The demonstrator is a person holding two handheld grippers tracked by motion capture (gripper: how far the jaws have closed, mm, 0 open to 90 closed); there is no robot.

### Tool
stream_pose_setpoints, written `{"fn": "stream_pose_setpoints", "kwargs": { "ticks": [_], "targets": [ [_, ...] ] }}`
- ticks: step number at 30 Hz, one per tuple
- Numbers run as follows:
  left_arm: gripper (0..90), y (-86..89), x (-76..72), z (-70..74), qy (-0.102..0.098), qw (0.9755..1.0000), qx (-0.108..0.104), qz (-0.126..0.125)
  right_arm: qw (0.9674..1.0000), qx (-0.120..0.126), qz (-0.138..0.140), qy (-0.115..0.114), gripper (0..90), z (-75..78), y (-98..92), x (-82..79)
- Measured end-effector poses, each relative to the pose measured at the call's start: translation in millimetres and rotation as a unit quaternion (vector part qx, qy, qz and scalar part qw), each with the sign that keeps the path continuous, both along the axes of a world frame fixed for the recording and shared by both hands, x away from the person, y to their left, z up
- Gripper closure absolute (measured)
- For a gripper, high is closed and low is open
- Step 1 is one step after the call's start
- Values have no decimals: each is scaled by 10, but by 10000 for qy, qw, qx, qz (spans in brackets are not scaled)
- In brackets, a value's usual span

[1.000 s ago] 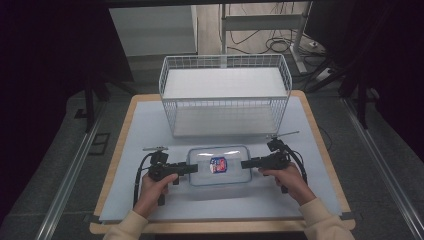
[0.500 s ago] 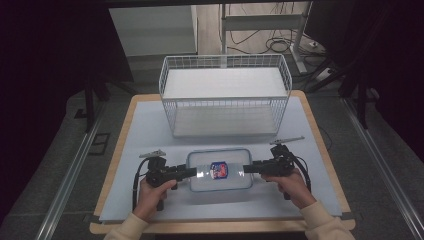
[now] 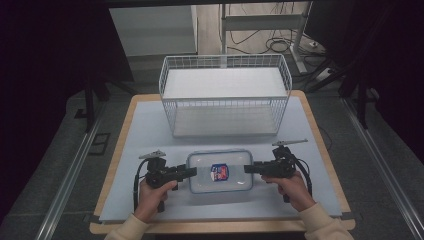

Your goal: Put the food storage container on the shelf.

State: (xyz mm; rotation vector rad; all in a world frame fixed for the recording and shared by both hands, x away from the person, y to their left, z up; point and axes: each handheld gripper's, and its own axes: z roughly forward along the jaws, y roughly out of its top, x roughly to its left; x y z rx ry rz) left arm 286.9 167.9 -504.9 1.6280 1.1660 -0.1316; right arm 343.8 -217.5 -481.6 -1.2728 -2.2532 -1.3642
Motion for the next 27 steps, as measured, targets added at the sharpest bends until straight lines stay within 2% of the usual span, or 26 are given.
{"fn": "stream_pose_setpoints", "kwargs": {
  "ticks": [4, 11, 14, 27],
  "targets": [
    [494, 0, -10, 50, -100, 9999, 11, -1, 10000, 44, -22, -40, 525, 33, -8, -11],
    [493, -23, -11, 118, -208, 9998, 1, -11, 9995, 21, -30, -305, 524, 151, -24, -42],
    [493, -37, 2, 177, -322, 9995, 49, -19, 9993, 58, -45, -364, 524, 172, -41, -37],
    [493, -53, 82, 340, -504, 9987, 73, -58, 9975, 39, -34, -708, 525, 335, -55, -9]
  ]
}}
